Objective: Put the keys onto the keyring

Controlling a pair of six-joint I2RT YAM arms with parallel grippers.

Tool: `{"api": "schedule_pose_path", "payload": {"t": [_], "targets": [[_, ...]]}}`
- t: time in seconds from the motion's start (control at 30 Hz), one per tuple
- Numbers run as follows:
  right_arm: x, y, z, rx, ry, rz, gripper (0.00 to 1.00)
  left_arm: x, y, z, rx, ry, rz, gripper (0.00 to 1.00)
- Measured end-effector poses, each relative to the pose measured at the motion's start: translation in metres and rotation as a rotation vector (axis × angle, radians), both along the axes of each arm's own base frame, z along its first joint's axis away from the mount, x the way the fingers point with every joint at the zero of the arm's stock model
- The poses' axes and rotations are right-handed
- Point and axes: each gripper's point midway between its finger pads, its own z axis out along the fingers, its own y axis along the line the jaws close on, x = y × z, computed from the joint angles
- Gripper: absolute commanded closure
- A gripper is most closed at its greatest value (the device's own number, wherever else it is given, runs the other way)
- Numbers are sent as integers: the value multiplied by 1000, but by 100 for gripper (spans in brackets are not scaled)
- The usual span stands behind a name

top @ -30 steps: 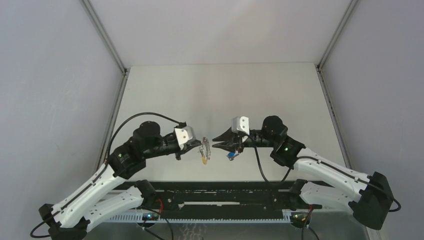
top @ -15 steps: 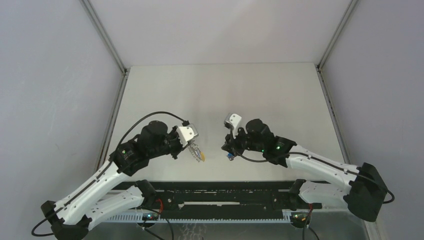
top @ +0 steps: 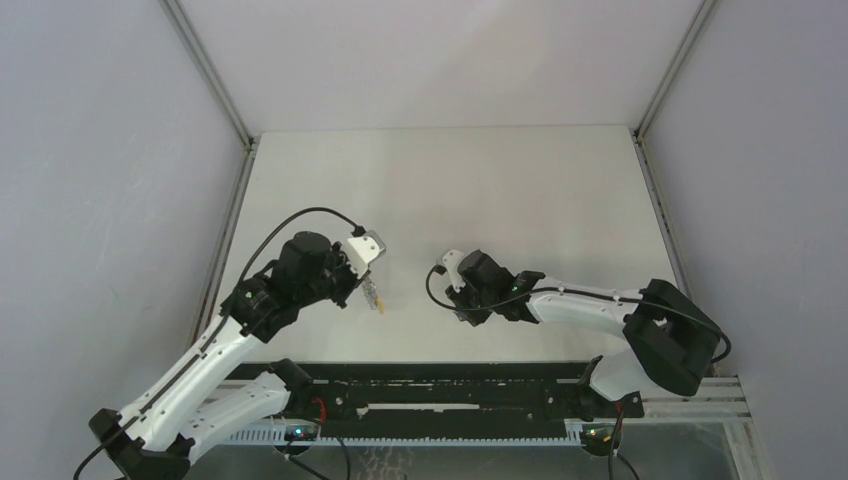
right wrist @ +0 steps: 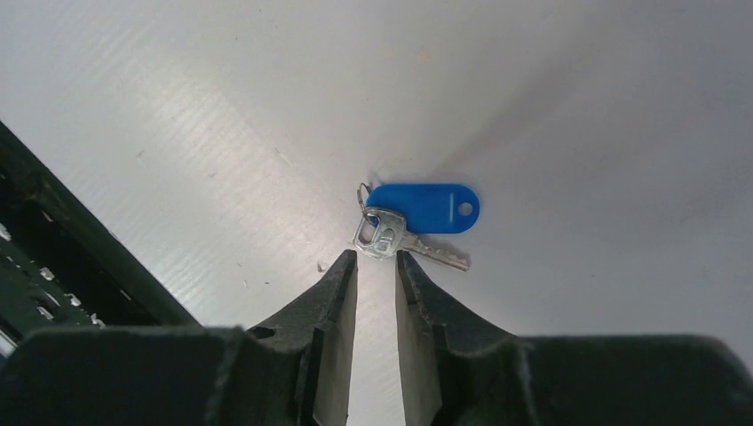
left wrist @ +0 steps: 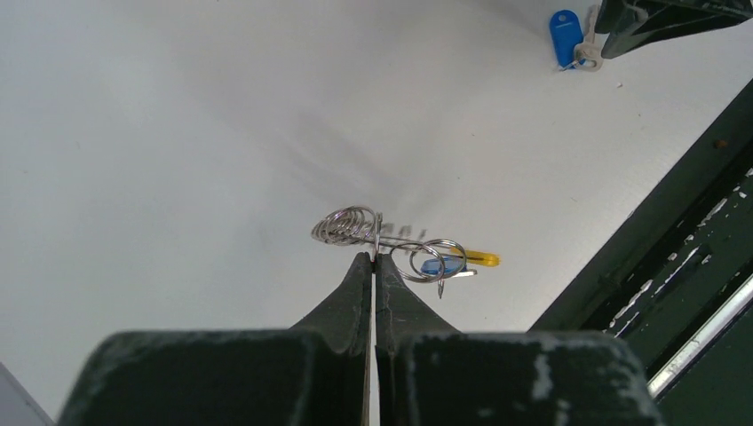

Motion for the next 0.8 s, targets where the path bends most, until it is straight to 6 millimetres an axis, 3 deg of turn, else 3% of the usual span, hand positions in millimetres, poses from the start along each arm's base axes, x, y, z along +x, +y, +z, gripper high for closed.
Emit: {"api": "schedule_pose_path", "payload": {"t": [0.13,0.8], "targets": [[0,0,-8,-26,6,17,80,1,4,3,-9,-11,15,100],[6,13,-13,-17,-27,82,87,2,4,4,-22,-5,17,100]]}}
